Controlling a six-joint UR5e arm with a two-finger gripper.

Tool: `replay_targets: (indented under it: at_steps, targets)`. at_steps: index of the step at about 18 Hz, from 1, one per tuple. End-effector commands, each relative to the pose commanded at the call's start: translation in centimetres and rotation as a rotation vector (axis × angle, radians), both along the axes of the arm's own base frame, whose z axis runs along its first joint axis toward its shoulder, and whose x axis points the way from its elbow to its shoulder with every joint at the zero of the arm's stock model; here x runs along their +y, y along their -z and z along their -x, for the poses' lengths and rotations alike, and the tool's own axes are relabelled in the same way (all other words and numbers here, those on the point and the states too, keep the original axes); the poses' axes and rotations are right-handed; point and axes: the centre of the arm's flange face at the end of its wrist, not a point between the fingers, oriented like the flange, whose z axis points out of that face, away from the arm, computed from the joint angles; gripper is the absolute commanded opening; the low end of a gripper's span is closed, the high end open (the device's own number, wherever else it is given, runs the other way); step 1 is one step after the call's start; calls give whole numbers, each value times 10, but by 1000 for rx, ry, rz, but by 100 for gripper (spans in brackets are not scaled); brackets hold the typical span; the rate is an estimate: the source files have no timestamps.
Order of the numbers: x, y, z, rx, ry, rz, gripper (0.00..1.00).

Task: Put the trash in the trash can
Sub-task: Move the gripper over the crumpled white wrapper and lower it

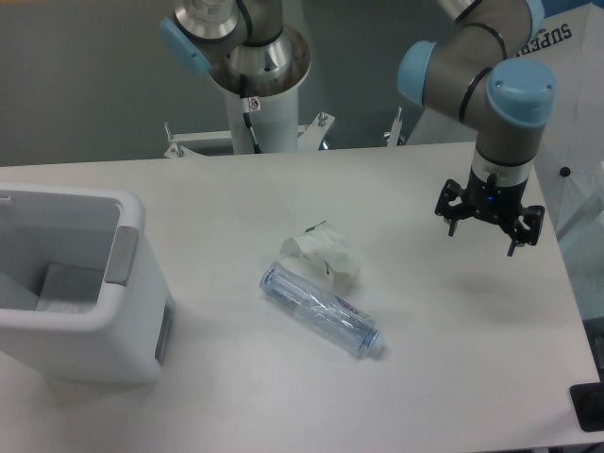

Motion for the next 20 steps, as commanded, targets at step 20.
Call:
replay_targets:
  at_steps: [20]
  targets:
    - [52, 37, -88, -91, 18, 2, 100]
